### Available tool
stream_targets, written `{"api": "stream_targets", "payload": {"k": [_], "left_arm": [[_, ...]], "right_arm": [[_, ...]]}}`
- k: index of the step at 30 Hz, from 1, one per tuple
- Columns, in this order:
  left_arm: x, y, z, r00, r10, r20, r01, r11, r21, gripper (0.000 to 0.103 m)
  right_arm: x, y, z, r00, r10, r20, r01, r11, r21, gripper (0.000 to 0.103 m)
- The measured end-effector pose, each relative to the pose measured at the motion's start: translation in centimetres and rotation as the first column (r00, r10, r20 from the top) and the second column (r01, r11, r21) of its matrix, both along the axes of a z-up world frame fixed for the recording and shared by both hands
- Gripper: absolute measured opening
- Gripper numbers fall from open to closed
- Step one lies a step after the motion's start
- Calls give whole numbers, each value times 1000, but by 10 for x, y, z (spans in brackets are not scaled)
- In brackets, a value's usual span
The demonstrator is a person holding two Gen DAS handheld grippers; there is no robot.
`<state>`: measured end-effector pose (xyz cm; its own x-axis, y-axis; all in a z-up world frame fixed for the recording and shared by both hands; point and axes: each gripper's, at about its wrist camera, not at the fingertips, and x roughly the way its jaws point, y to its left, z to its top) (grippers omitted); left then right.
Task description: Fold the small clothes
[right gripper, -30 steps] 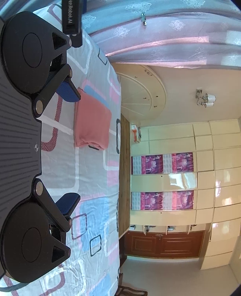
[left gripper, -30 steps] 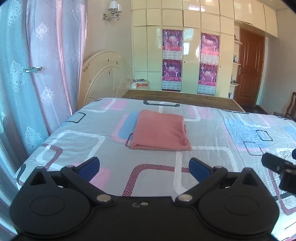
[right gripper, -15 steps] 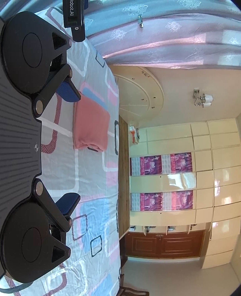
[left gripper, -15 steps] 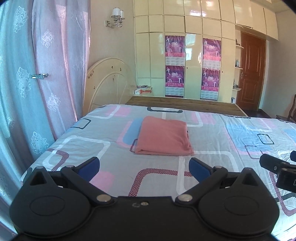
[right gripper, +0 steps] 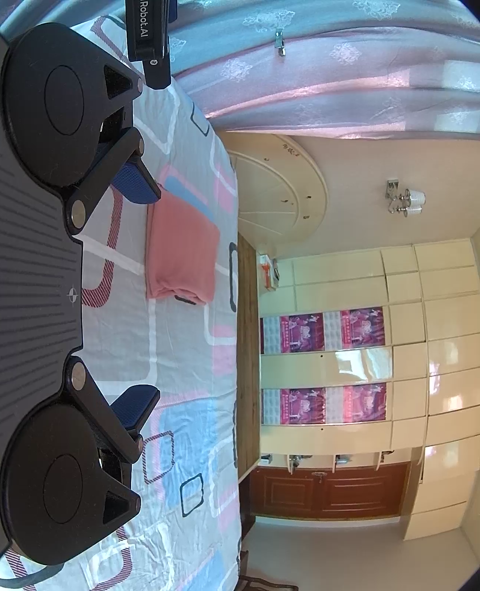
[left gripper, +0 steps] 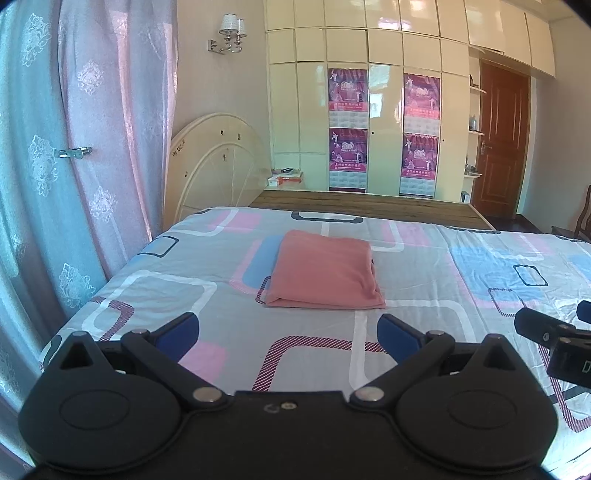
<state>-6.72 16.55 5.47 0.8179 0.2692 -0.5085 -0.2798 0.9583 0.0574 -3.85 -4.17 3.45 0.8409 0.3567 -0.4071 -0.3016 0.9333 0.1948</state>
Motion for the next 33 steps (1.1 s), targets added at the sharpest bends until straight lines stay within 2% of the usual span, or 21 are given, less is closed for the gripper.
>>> {"api": "stream_targets", "payload": {"k": [33], "left_arm": [[17, -1, -2, 1000, 0, -27, 0, 1000, -9, 102]], "right_arm": [[17, 1, -6, 999, 20, -27, -20, 1000, 9, 103]]}}
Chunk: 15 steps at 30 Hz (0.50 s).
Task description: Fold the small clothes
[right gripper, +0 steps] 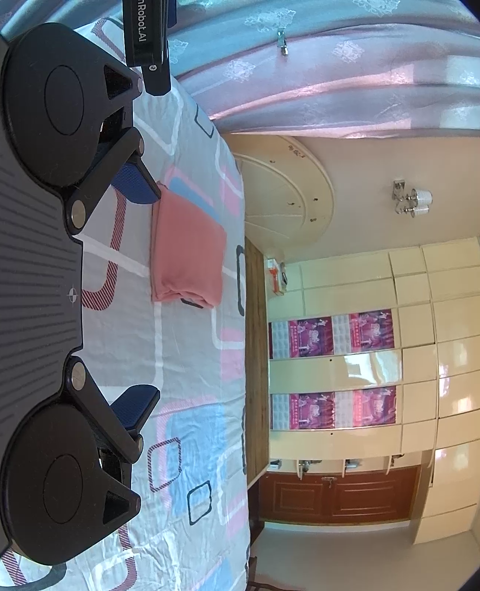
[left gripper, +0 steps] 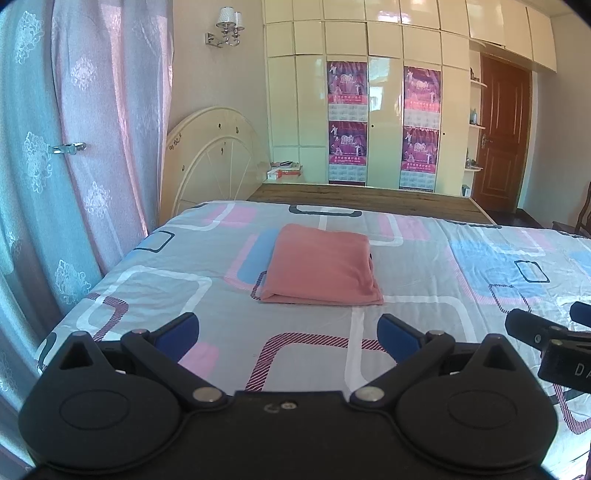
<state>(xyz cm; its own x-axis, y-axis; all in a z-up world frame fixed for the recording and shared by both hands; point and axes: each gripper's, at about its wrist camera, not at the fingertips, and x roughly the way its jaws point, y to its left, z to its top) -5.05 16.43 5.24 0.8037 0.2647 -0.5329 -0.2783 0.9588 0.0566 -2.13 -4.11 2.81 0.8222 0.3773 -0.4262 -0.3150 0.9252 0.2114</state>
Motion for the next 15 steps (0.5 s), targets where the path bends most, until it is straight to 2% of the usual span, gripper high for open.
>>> {"api": "stream_targets", "payload": {"k": [15], "left_arm": [[18, 2, -9, 1000, -4, -30, 4, 1000, -10, 102]], "right_arm": [[14, 4, -7, 1000, -1, -23, 1, 1000, 4, 103]]}}
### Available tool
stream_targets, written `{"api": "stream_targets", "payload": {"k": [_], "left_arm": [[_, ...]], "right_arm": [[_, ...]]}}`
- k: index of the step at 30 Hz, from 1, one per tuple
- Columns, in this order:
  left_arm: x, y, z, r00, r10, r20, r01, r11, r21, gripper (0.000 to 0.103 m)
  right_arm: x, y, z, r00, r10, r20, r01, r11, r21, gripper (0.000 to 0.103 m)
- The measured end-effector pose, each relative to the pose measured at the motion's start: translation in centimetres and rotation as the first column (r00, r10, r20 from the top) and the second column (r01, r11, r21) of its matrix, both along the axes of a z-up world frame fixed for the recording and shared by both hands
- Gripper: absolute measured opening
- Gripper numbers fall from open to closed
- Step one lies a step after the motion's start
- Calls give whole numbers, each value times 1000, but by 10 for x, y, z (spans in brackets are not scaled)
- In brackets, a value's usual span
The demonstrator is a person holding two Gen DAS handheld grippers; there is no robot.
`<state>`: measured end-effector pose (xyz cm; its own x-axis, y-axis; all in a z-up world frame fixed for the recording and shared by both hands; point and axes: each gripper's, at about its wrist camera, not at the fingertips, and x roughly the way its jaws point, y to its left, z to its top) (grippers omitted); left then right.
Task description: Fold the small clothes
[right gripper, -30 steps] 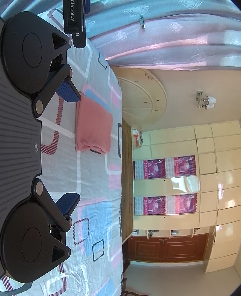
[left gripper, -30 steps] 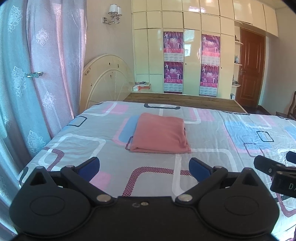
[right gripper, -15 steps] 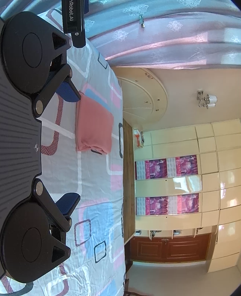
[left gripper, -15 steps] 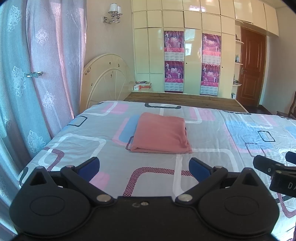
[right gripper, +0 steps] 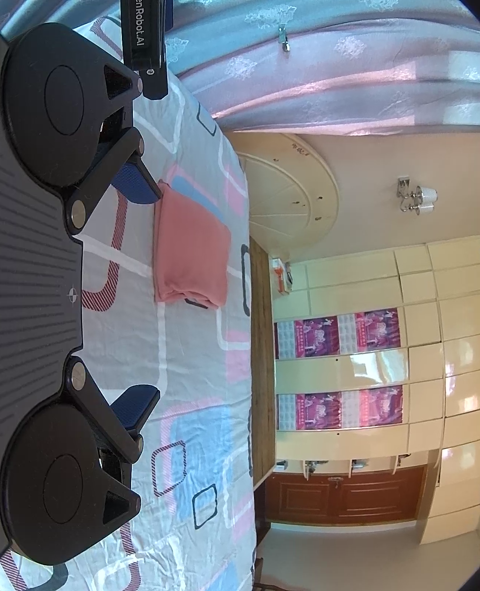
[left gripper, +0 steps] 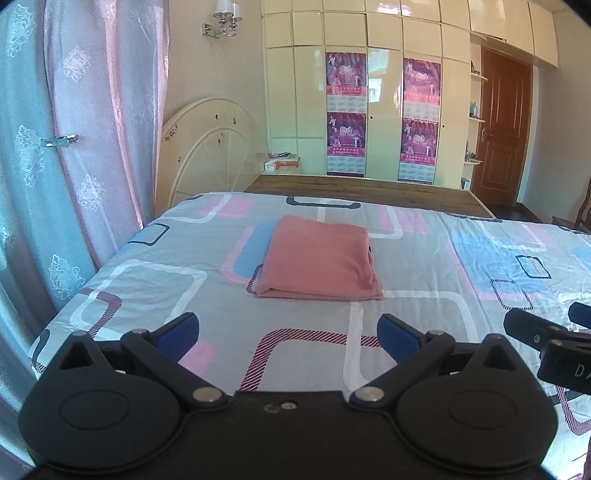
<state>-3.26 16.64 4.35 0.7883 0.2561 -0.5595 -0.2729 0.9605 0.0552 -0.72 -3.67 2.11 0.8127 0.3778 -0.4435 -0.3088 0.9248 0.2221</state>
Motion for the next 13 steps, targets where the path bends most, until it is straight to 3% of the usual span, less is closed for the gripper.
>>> {"api": "stream_targets", "payload": {"k": [13], "left_arm": [[43, 9, -25, 1000, -29, -1, 29, 1000, -2, 103]], "right_arm": [[32, 2, -19, 998, -27, -64, 26, 1000, -11, 103]]}}
